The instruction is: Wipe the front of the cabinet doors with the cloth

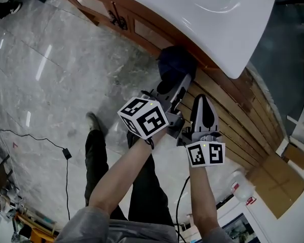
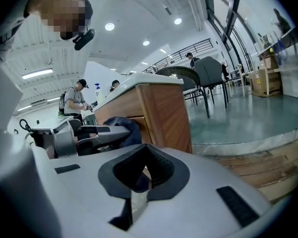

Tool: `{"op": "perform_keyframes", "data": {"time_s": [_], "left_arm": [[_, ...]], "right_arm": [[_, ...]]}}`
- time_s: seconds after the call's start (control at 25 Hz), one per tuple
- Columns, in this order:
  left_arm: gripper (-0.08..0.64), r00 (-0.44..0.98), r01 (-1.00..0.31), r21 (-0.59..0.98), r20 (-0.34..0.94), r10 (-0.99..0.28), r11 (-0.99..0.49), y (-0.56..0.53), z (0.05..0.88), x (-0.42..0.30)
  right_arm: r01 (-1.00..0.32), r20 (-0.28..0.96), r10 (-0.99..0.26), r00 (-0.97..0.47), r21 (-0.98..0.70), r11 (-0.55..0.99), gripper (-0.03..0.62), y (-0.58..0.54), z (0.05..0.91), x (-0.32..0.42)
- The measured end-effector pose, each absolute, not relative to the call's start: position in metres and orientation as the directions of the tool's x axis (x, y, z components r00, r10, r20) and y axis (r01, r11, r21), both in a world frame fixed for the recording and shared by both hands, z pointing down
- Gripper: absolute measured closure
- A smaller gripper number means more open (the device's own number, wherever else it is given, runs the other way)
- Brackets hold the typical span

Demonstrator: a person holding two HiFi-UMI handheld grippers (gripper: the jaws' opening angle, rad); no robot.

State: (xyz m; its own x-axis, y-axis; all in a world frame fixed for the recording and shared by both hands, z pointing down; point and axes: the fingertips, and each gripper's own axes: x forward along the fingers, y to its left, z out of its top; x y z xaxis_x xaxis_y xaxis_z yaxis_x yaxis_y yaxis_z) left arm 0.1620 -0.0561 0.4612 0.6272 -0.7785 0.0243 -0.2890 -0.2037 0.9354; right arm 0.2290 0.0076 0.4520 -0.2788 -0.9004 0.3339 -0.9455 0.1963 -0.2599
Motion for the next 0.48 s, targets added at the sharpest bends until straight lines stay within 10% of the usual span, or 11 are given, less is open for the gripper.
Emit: {"op": "perform_keyframes", "data": {"time_s": [0.48], "left_arm": [[0.505, 0.658, -0.273, 0.948, 0.061, -0.750, -0.162, -0.070, 0.466, 0.171]], "right_arm": [[-0.943, 0.352, -0.893, -0.282, -0.272, 0.191, 0.581, 0.003, 0.464, 0.237]]}}
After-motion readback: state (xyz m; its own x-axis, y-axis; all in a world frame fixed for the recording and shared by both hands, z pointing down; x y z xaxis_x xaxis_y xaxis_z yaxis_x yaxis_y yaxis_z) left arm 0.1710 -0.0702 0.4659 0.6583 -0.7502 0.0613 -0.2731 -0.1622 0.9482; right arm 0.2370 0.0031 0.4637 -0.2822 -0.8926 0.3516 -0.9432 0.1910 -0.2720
